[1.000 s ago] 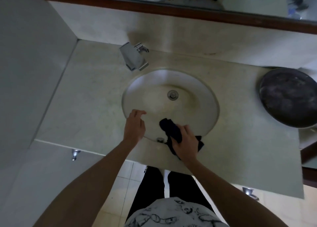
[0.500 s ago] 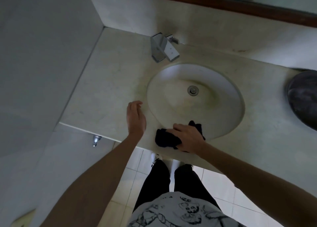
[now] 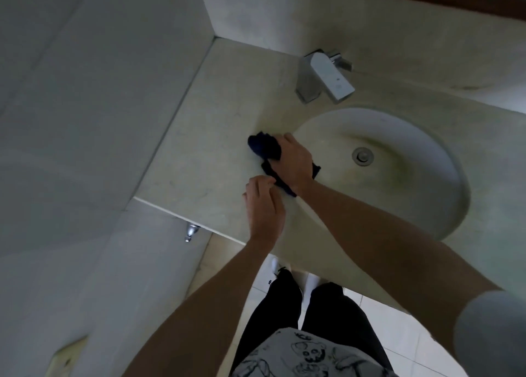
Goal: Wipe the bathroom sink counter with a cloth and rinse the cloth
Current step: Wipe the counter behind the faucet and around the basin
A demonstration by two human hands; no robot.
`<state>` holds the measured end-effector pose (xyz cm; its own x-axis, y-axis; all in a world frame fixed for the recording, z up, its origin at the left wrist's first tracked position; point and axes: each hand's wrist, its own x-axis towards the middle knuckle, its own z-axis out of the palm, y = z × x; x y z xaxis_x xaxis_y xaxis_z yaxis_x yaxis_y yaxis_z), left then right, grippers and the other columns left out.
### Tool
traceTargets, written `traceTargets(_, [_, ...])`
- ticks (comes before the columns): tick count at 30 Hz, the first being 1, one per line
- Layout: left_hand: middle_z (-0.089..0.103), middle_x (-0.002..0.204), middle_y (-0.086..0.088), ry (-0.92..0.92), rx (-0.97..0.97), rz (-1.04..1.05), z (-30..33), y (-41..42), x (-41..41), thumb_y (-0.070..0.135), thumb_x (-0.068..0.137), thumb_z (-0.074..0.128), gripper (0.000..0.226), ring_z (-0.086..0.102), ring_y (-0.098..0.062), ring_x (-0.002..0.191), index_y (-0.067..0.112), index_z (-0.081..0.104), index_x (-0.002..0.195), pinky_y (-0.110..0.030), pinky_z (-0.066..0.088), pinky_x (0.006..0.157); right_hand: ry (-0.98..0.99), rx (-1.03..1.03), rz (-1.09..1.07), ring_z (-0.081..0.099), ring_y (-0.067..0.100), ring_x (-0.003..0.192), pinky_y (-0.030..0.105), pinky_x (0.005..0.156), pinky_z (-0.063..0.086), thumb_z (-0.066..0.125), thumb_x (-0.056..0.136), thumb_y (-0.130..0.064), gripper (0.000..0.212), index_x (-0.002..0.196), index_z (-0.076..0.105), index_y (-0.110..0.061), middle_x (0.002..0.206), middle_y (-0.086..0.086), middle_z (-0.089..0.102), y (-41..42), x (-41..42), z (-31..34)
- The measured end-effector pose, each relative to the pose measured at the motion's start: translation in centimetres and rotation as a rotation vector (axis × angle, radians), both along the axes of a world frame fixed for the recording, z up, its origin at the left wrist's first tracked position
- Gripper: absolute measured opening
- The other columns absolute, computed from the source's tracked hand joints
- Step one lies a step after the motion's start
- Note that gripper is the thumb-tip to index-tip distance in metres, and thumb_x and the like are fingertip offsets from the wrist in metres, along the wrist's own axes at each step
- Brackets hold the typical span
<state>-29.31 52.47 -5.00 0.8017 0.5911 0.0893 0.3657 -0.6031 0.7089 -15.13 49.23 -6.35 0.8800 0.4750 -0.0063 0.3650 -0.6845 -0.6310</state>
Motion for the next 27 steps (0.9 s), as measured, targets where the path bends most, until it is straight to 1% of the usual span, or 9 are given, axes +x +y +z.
traceTargets(3, [0.053, 0.121, -0.006, 0.061, 0.038, -0.066, -0.9, -0.3, 0.2, 0.012, 0.091, 0.037, 0.030, 0.050, -0.024, 0.107, 0.011, 0.058, 0.113, -0.040, 0.040, 0.097, 0.101, 0.029, -0.052, 0.064, 0.028, 0.099, 0.039, 0.081, 0.053, 0.061, 0.092, -0.031, 0.034, 0.120, 0.063, -0.013, 0.115, 0.009, 0.064, 1.5, 3.5, 0.1])
traceTargets(6, [0.050, 0.138, -0.013, 0.073, 0.043, -0.100, -2.0, -1.3, -0.1, 0.006, 0.094, 0.043, 0.033, 0.043, -0.027, 0.126, 0.007, 0.055, 0.124, -0.041, 0.033, 0.115, 0.139, 0.072, -0.185, 0.064, 0.016, 0.095, 0.027, 0.075, 0.047, 0.057, 0.089, -0.047, 0.033, 0.113, 0.062, -0.025, 0.106, -0.004, 0.067, -1.6, 4.9, -0.2])
traceTargets(8, [0.047, 0.145, -0.015, 0.110, 0.083, -0.124, -2.6, -1.7, -0.2, 0.011, 0.098, 0.042, 0.037, 0.039, -0.029, 0.135, 0.005, 0.050, 0.134, -0.039, 0.024, 0.122, 0.069, -0.013, -0.193, 0.066, 0.019, 0.093, 0.028, 0.071, 0.045, 0.057, 0.089, -0.047, 0.035, 0.115, 0.061, -0.024, 0.108, -0.003, 0.069, -6.2, 4.2, -0.5])
traceTargets(11, [0.046, 0.147, -0.012, 0.168, 0.143, -0.158, -3.1, -2.0, 0.1, 0.016, 0.101, 0.041, 0.041, 0.037, -0.026, 0.139, 0.008, 0.043, 0.142, -0.037, 0.019, 0.125, -0.015, -0.079, -0.007, 0.068, 0.033, 0.088, 0.031, 0.065, 0.044, 0.055, 0.085, -0.035, 0.040, 0.119, 0.064, -0.014, 0.112, 0.009, 0.069, -12.5, 1.9, -1.0])
traceTargets(14, [0.047, 0.147, -0.012, 0.210, 0.174, -0.161, -3.3, -2.0, 0.1, 0.018, 0.103, 0.042, 0.042, 0.038, -0.027, 0.139, 0.006, 0.045, 0.143, -0.038, 0.024, 0.124, 0.070, -0.142, 0.207, 0.068, 0.032, 0.085, 0.028, 0.065, 0.042, 0.053, 0.083, -0.038, 0.043, 0.117, 0.067, -0.017, 0.109, 0.005, 0.069, -13.4, -0.2, -2.0])
traceTargets(16, [0.046, 0.149, -0.010, 0.237, 0.164, -0.147, -3.4, -2.0, 0.2, 0.021, 0.105, 0.039, 0.044, 0.037, -0.027, 0.140, 0.006, 0.044, 0.146, -0.040, 0.030, 0.121, 0.126, -0.171, 0.268, 0.066, 0.028, 0.086, 0.029, 0.067, 0.044, 0.058, 0.086, -0.035, 0.032, 0.113, 0.066, -0.021, 0.106, 0.001, 0.067, -11.4, -1.0, -2.9])
traceTargets(19, [0.043, 0.151, -0.010, 0.261, 0.176, -0.138, -3.3, -2.1, 0.4, 0.021, 0.105, 0.038, 0.048, 0.037, -0.026, 0.141, 0.005, 0.039, 0.150, -0.039, 0.030, 0.121, 0.124, -0.146, 0.152, 0.065, 0.024, 0.087, 0.027, 0.068, 0.039, 0.059, 0.091, -0.029, 0.020, 0.106, 0.064, -0.018, 0.103, 0.001, 0.067, -7.9, 0.1, -3.6])
traceTargets(24, [0.043, 0.151, -0.012, 0.284, 0.208, -0.155, -3.4, -2.0, 0.3, 0.019, 0.104, 0.040, 0.048, 0.037, -0.029, 0.141, 0.004, 0.040, 0.150, -0.040, 0.030, 0.122, 0.102, -0.032, -0.064, 0.065, 0.028, 0.081, 0.029, 0.066, 0.041, 0.044, 0.089, -0.037, 0.038, 0.100, 0.066, -0.009, 0.093, 0.008, 0.070, -5.3, 5.1, -3.6])
traceTargets(27, [0.043, 0.149, -0.013, 0.305, 0.246, -0.167, -3.5, -2.0, 0.4, 0.021, 0.103, 0.040, 0.049, 0.039, -0.031, 0.139, 0.004, 0.041, 0.149, -0.043, 0.033, 0.119, 0.077, -0.056, -0.205, 0.065, 0.028, 0.081, 0.029, 0.066, 0.041, 0.049, 0.092, -0.039, 0.032, 0.098, 0.066, -0.013, 0.092, 0.008, 0.070, -5.8, 8.3, -3.4])
